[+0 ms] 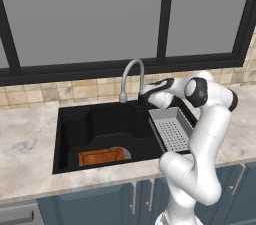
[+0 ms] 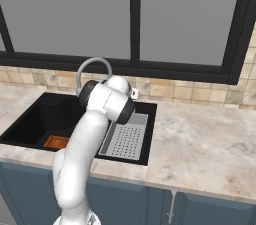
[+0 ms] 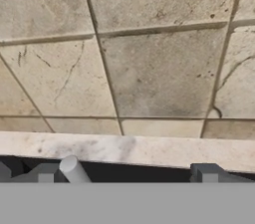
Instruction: Turn on the sink faucet with hot water and rinse the cutting board for ten seconds, then turn off the faucet. Push the cutting board to reach the water if necessary.
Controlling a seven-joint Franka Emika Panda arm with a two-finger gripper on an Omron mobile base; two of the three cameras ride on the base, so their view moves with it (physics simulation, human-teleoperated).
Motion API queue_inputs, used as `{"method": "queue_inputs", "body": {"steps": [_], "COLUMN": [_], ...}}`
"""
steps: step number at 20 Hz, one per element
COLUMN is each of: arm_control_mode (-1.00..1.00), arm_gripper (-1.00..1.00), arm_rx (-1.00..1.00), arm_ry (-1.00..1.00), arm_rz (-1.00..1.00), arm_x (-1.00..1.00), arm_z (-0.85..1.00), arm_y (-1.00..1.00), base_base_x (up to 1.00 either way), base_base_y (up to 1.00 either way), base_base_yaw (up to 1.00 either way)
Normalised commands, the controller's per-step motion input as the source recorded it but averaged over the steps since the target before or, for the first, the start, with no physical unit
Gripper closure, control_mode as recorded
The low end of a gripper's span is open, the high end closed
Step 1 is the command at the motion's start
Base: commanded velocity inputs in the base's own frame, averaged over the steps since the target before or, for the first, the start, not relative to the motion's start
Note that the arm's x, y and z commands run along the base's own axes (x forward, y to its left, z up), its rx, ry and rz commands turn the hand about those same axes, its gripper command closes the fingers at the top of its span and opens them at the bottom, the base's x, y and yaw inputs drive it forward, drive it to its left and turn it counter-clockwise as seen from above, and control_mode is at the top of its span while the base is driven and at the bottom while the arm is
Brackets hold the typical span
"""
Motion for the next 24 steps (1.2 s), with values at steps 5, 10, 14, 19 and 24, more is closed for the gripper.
{"method": "queue_inputs", "body": {"steps": [5,10,14,19,24], "arm_control_mode": [-1.00,-1.00,-1.00,-1.00,-1.00], "arm_gripper": [-1.00,-1.00,-1.00,-1.00,-1.00], "arm_rx": [0.00,0.00,0.00,0.00,0.00], "arm_ry": [0.00,0.00,0.00,0.00,0.00], "arm_rz": [0.00,0.00,0.00,0.00,0.00], "arm_x": [0.00,0.00,0.03,0.02,0.01], "arm_z": [0.00,0.00,0.00,0.00,0.00], "arm_y": [0.00,0.00,0.00,0.00,0.00], "base_base_x": [0.00,0.00,0.00,0.00,0.00], "base_base_y": [0.00,0.00,0.00,0.00,0.00], "base_base_yaw": [0.00,0.00,0.00,0.00,0.00]}}
